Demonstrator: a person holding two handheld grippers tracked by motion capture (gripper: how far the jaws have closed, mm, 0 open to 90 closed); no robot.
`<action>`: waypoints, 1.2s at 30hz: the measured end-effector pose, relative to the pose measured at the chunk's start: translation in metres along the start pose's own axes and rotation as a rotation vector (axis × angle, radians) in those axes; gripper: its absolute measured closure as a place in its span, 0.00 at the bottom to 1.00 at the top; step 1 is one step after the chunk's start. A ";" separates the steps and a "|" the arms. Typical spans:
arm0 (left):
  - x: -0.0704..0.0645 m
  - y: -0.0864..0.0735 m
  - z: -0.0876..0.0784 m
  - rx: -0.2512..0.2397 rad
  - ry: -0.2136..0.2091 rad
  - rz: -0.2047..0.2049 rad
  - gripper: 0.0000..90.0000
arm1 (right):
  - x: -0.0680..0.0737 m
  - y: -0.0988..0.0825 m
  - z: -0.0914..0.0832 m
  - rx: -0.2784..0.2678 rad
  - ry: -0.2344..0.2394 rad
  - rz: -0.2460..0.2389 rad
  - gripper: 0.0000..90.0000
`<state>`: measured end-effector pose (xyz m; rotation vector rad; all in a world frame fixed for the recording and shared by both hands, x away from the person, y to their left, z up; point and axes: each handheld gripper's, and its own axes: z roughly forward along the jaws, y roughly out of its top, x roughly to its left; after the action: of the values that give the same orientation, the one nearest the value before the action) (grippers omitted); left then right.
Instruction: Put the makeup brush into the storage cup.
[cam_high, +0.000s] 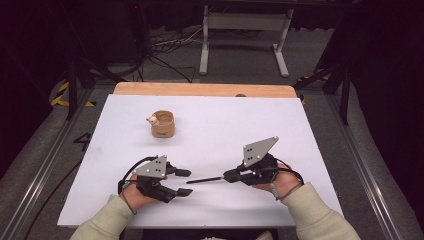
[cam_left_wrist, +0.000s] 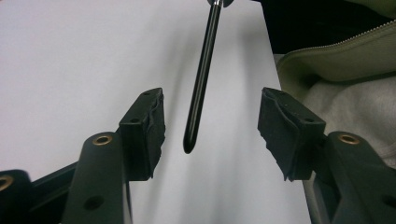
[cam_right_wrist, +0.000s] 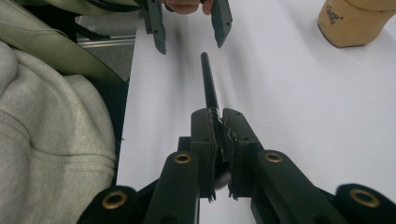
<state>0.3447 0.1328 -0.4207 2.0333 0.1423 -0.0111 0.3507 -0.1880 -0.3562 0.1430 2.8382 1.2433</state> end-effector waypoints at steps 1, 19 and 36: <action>0.001 0.001 0.000 0.001 0.003 -0.005 0.43 | 0.000 0.002 -0.001 0.010 0.000 -0.006 0.93; 0.014 0.013 0.005 0.027 0.010 -0.083 0.23 | -0.005 0.047 -0.003 0.220 -0.006 -0.055 0.93; 0.012 0.018 0.013 0.056 0.054 -0.069 0.08 | -0.009 0.074 0.006 0.370 0.009 -0.095 0.93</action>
<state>0.3592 0.1144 -0.4109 2.0850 0.2486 -0.0036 0.3654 -0.1345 -0.3057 0.0120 3.0111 0.6932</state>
